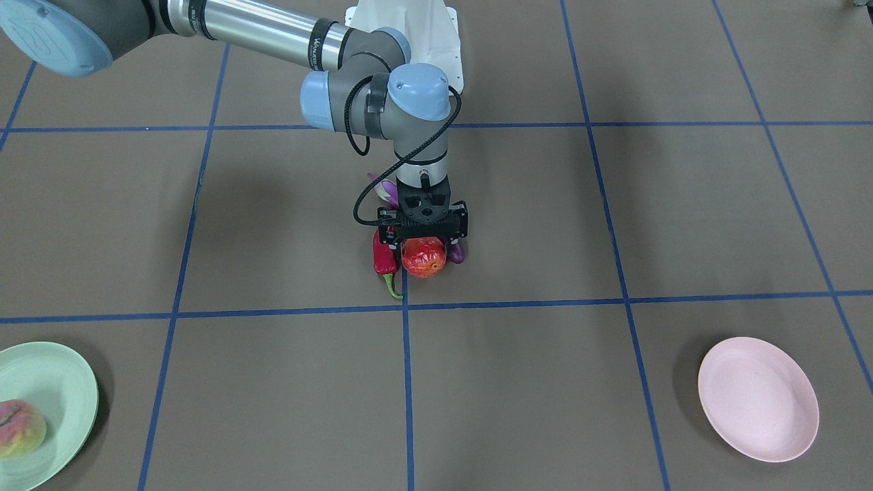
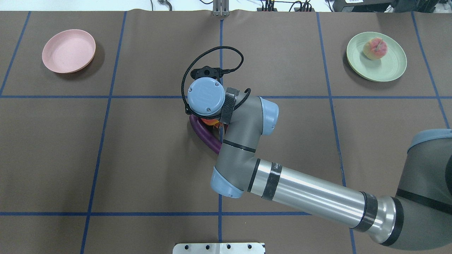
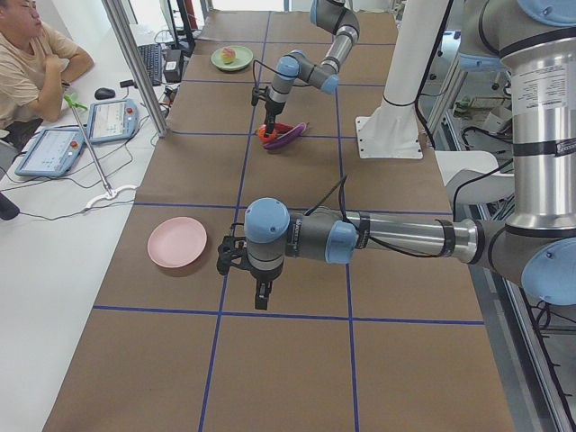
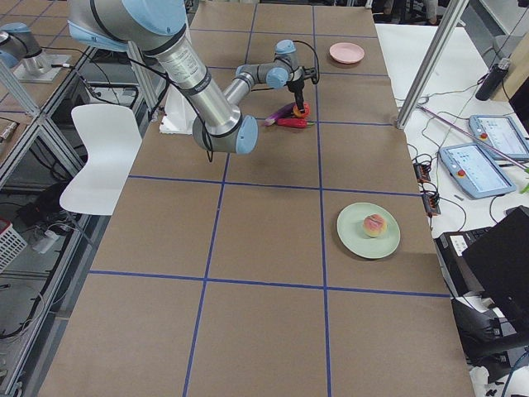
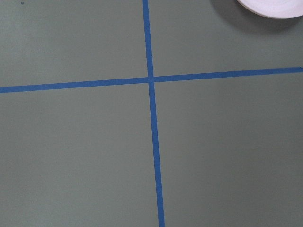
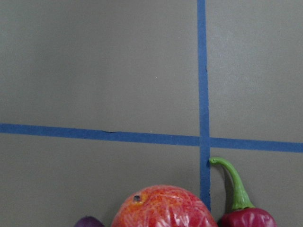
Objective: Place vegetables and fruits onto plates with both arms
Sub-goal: 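Grasp the red pomegranate with the right gripper and lift it, then carry the pomegranate to the green plate and release it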
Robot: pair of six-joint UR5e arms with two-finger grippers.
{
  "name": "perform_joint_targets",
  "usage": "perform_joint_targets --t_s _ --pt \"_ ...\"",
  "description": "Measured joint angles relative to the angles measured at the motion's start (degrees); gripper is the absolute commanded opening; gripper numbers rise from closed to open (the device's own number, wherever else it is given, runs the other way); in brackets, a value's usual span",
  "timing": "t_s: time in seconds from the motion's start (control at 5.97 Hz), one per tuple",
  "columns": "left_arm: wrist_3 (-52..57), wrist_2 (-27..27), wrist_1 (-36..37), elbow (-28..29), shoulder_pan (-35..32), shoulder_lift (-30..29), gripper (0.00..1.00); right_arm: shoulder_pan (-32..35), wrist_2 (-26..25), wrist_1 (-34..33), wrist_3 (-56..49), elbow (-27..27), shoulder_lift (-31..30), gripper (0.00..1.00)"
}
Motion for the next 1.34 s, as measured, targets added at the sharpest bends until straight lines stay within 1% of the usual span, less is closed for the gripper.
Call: perform_joint_targets --t_s 0.34,0.5,0.67,0.84,1.01,1.17,1.34 --pt "0.04 0.0 0.0 0.0 0.0 0.0 1.0 0.31 0.58 -0.09 -0.39 -0.05 1.45 0.0" --pt "0.04 0.0 0.0 0.0 0.0 0.0 1.0 1.44 1.23 -0.24 -0.83 0.12 2.27 0.0" --pt "0.04 0.0 0.0 0.0 0.0 0.0 1.0 4.35 3.43 -0.26 -2.94 0.41 2.57 0.0" --pt "0.04 0.0 0.0 -0.03 0.0 0.0 1.0 8.93 7.11 -0.18 -7.21 0.32 2.38 0.0" --pt "0.04 0.0 0.0 -0.06 0.03 0.0 1.0 14.34 11.81 0.03 -12.73 -0.04 1.35 0.0" --pt "0.02 0.0 0.0 -0.2 0.06 0.0 1.0 19.23 16.6 1.66 -17.99 -0.29 -1.4 0.0" --pt "0.0 0.0 0.0 -0.35 0.08 0.01 1.0 24.1 20.99 5.77 -23.67 -1.05 -6.01 0.0"
